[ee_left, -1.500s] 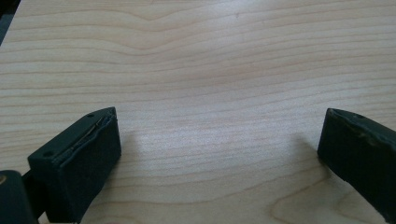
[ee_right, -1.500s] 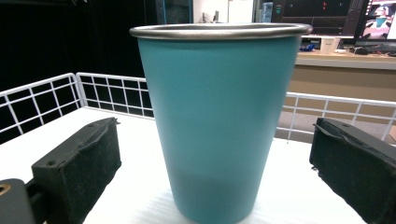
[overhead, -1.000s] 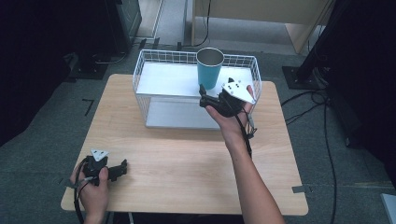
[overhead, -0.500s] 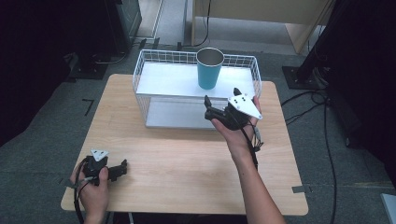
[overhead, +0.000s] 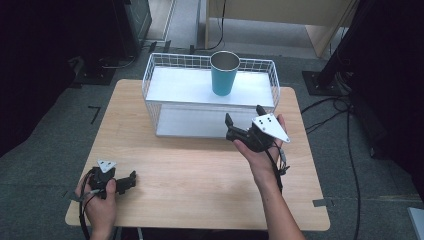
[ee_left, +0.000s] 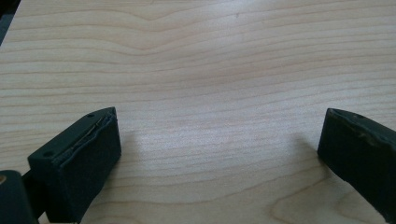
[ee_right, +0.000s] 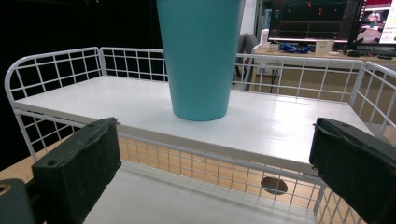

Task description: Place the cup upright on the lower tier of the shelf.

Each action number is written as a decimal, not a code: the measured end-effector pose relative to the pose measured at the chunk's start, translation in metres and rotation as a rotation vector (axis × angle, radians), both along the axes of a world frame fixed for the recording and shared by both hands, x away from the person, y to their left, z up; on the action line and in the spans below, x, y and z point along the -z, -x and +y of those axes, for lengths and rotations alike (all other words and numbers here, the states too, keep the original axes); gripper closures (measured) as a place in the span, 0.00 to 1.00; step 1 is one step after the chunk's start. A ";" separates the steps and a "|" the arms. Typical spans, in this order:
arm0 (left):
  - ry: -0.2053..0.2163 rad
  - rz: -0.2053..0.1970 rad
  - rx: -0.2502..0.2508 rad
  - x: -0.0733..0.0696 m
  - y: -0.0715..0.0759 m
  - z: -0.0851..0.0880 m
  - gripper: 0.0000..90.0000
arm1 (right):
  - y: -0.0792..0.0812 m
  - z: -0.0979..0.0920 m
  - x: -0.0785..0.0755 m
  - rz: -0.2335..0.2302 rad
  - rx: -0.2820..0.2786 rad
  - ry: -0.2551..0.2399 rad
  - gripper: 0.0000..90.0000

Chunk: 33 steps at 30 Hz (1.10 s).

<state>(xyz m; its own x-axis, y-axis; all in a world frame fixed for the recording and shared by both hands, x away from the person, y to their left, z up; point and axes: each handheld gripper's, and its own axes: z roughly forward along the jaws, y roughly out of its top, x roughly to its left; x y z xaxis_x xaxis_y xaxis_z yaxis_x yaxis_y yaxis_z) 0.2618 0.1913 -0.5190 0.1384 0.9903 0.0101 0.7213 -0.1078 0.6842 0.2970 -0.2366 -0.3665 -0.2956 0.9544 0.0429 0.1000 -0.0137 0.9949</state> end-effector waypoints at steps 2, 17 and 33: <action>-0.001 0.000 0.000 0.000 0.000 0.000 0.00 | 0.004 -0.001 0.002 0.003 0.000 0.001 0.02; -0.001 0.002 0.001 0.000 0.000 0.000 0.00 | 0.022 -0.020 0.019 0.023 0.016 0.011 0.02; -0.002 0.001 0.001 0.000 0.000 0.000 0.00 | 0.034 -0.043 0.042 0.061 0.055 0.007 0.02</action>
<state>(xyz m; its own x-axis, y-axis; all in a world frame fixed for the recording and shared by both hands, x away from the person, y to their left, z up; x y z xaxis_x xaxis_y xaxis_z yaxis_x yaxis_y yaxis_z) 0.2618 0.1914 -0.5190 0.1393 0.9902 0.0118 0.7215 -0.1097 0.6836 0.2628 -0.2793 -0.4081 -0.2394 0.9695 0.0522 0.1598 -0.0137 0.9871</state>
